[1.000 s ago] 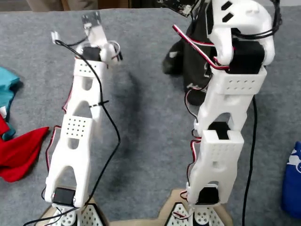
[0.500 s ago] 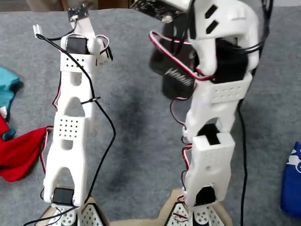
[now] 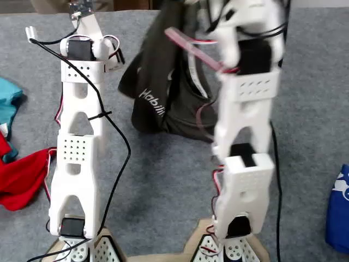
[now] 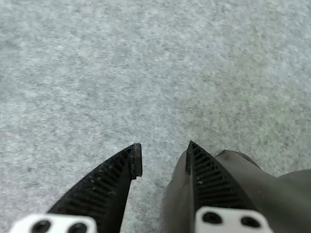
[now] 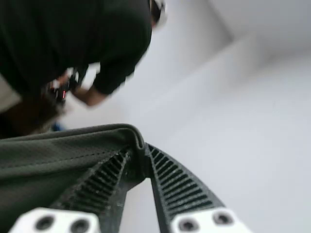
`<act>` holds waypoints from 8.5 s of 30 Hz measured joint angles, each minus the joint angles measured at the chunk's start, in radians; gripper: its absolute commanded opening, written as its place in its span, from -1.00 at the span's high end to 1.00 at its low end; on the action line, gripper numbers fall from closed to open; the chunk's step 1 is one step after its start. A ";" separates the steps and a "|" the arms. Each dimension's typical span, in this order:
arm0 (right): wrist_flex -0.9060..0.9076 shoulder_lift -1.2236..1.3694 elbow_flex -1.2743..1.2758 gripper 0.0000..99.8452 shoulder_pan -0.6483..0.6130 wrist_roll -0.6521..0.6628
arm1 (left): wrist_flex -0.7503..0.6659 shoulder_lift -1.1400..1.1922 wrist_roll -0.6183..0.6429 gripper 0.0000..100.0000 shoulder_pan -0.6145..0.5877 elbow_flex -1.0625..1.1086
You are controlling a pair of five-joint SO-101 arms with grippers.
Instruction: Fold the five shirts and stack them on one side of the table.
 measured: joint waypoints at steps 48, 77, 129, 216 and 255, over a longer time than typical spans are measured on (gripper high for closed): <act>0.109 0.325 0.793 0.99 0.462 -0.580 | -0.812 0.381 0.373 0.61 0.382 0.020; 0.109 0.325 0.793 0.99 0.462 -0.580 | -1.108 0.577 -0.215 0.62 0.330 0.026; 0.109 0.325 0.793 0.99 0.462 -0.580 | -1.323 0.585 -0.382 0.96 0.348 0.146; 1.126 -1.131 0.595 0.99 0.301 -0.671 | -0.195 -2.084 -0.097 0.96 -0.351 1.475; 0.654 -0.945 0.483 0.99 0.466 -0.595 | -0.377 -1.820 -0.141 0.96 -0.376 1.307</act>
